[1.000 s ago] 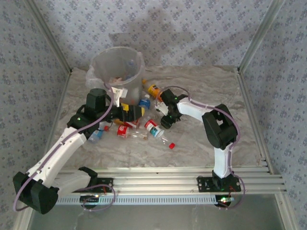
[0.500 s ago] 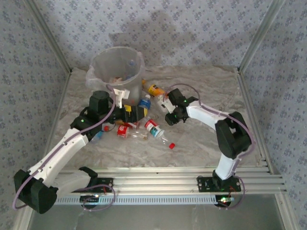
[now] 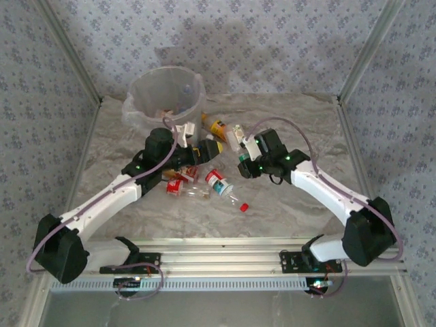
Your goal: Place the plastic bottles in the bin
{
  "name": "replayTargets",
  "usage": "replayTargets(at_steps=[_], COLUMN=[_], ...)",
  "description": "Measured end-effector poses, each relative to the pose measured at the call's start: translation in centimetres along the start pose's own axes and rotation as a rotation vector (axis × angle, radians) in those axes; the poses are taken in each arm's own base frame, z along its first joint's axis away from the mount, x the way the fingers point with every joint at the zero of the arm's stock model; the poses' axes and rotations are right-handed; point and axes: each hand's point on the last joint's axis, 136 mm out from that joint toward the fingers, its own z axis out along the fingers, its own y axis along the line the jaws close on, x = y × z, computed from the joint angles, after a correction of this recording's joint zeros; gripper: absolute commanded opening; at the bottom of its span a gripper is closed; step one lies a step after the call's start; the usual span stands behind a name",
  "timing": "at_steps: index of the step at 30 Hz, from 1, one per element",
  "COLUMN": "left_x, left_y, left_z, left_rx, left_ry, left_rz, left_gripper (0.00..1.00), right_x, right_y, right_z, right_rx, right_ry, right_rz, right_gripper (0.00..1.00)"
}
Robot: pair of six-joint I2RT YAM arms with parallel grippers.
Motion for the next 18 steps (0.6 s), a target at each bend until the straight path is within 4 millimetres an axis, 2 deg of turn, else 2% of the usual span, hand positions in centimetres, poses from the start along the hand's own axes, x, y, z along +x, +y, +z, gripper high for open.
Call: replayTargets(at_steps=[4,14,18], left_x=[-0.2,-1.1,-1.5], left_y=[0.5,0.6,0.4], left_z=[1.0,2.8,3.2], left_rx=[-0.002,0.009,0.021], left_ry=[-0.005,-0.011,-0.017], left_rz=[-0.038,-0.052,-0.053], left_gripper=[1.00,0.99,0.90], right_x=[-0.5,-0.5,-0.3], right_y=[2.0,5.8,6.7], right_z=[-1.2,-2.8,-2.9], right_rx=[-0.068,-0.190,-0.213], right_ry=[-0.046,-0.077,-0.074], right_rz=[0.006,-0.005,-0.016], right_gripper=[0.43,0.42,0.42])
